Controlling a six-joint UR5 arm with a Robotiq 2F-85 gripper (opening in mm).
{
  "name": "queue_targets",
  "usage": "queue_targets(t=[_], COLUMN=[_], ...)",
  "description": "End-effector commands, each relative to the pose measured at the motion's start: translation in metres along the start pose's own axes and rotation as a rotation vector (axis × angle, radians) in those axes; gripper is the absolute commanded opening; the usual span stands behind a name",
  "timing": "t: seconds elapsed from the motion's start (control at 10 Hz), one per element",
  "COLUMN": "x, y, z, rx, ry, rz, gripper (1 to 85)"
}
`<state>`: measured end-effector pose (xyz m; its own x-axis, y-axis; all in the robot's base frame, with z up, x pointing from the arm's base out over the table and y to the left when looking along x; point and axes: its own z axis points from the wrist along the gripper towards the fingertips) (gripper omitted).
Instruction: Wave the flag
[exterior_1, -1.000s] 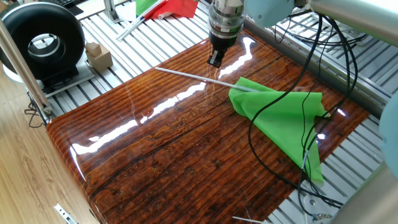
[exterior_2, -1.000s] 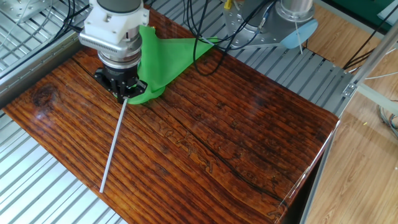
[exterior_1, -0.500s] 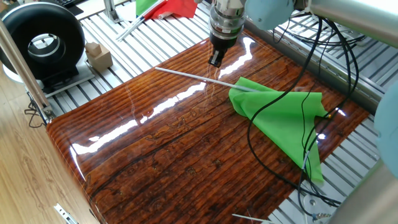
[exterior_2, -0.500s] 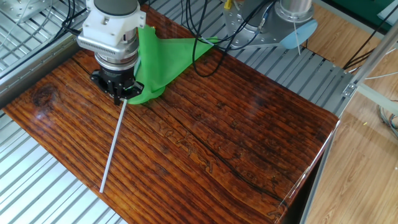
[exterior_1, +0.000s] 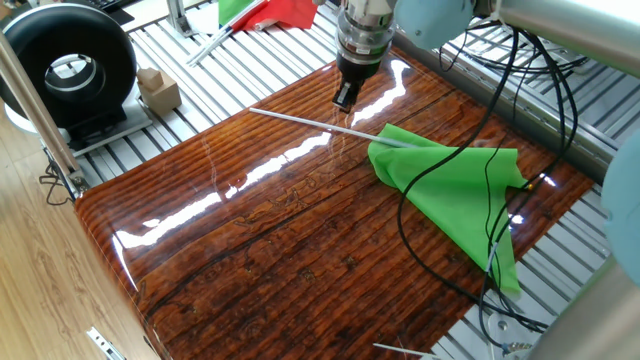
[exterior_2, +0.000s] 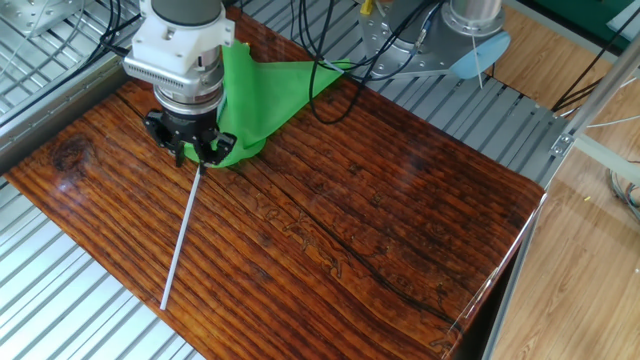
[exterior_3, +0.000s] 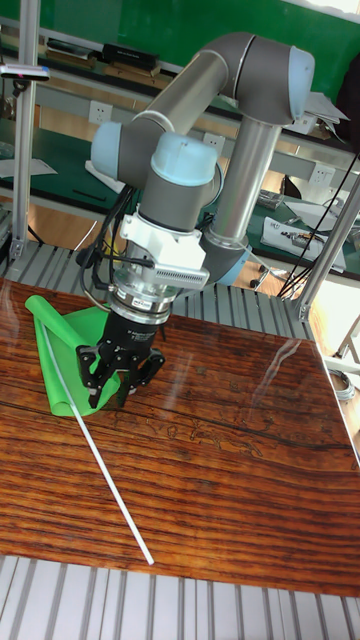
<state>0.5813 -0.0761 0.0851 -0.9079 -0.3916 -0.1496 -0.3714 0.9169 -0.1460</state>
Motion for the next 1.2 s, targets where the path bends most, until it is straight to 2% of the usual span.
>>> queue_targets(t=[0.0, 0.1, 0.3, 0.4, 0.5, 0.7, 0.9, 1.1], x=[-0.002, -0.004, -0.004, -0.003, -0.003, -0.008, -0.008, -0.005], y=[0.005, 0.005, 0.002, 0.001, -0.002, -0.008, -0.006, -0.002], z=[0.003, 0.006, 0.01, 0.013, 0.015, 0.019, 0.029, 0.039], rx=[-0.024, -0.025, -0.018, -0.016, -0.007, 0.011, -0.005, 0.006], ry=[-0.002, 0.0, 0.002, 0.008, 0.012, -0.007, -0.017, -0.017], rz=[0.007, 0.01, -0.004, -0.006, -0.008, -0.025, -0.06, -0.066], gripper=[70.3, 60.0, 52.0, 45.0, 45.0, 48.0, 50.0, 50.3])
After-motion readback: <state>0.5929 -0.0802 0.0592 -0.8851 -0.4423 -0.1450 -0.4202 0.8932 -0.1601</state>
